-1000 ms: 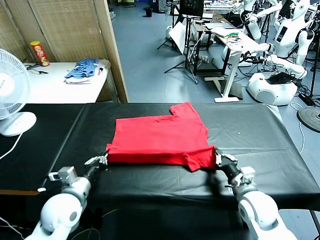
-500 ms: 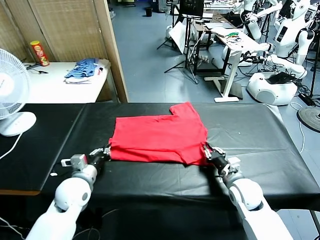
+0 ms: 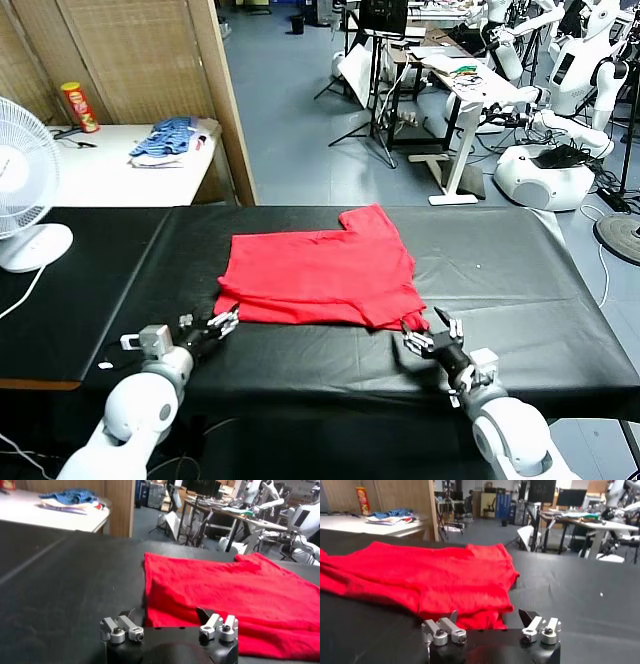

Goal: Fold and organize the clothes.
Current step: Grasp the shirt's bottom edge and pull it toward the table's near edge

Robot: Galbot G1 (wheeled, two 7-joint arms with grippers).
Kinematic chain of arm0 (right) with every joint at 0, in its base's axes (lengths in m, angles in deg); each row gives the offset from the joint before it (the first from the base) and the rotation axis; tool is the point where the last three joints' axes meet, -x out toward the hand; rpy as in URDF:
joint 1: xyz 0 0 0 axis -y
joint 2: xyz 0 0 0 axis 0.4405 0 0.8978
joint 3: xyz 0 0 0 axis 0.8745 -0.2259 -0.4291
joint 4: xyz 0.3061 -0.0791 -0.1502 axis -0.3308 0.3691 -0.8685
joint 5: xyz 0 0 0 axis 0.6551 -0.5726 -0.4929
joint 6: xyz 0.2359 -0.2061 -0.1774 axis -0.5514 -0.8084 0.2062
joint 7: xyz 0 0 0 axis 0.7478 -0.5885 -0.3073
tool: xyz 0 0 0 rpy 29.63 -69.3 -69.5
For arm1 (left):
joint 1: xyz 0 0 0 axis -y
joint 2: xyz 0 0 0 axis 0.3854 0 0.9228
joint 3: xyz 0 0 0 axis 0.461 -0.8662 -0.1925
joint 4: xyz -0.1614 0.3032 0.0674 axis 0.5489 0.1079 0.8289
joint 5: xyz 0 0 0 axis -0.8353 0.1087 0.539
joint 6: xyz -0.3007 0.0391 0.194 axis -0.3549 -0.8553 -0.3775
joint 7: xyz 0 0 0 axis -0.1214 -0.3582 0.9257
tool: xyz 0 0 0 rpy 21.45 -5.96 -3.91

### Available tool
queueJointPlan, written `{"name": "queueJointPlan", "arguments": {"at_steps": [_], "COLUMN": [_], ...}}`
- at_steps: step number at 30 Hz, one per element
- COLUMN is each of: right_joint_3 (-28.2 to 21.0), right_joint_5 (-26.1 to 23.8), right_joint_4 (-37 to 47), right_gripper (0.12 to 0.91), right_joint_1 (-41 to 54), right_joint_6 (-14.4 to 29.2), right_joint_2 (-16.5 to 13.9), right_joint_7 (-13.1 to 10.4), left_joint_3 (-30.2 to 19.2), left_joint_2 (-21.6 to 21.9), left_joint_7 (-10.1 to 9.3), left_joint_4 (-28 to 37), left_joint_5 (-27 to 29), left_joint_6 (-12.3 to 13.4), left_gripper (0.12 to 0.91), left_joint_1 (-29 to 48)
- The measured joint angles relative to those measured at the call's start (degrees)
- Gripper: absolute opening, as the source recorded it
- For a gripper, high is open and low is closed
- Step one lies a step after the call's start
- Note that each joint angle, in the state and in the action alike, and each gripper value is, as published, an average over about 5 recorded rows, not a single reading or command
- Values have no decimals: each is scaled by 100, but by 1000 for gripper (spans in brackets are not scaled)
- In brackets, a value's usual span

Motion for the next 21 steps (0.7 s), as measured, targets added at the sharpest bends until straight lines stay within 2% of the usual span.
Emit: {"name": "queueJointPlan", "arguments": {"at_steps": [3, 7, 11, 14, 16, 18, 21], "right_joint_3": [-20, -39, -12, 45, 93, 158, 268], "right_joint_5": [-16, -22, -23, -19, -19, -25, -36], "right_joint_4": [10, -52, -168, -307, -422, -560, -765], "right_gripper": [565, 352, 165, 126, 129, 129, 129], "right_joint_1": [4, 23, 9, -72, -159, -286, -523], "right_joint_6": [-1, -53, -301, -577, -733, -875, -1045], "right_joint_2": [7, -19, -82, -135, -168, -194, -209], "right_joint_7": [0, -44, -182, -285, -331, -368, -421], "left_joint_3": [0, 4, 4, -7, -18, -24, -22], "left_joint_2": [-13, -44, -33, 8, 41, 86, 158], "left_joint_7": [27, 35, -24, -144, -268, -392, -470], "left_joint_4": [55, 97, 29, -81, -178, -310, -570], "left_joint_5": [-42, -50, 111, 265, 338, 388, 477], "left_joint_6": [-7, -9, -19, -87, -187, -310, -443], "left_gripper": [737, 526, 308, 169, 132, 129, 128], "left_joint_1": [16, 13, -73, -165, -238, -340, -561]}}
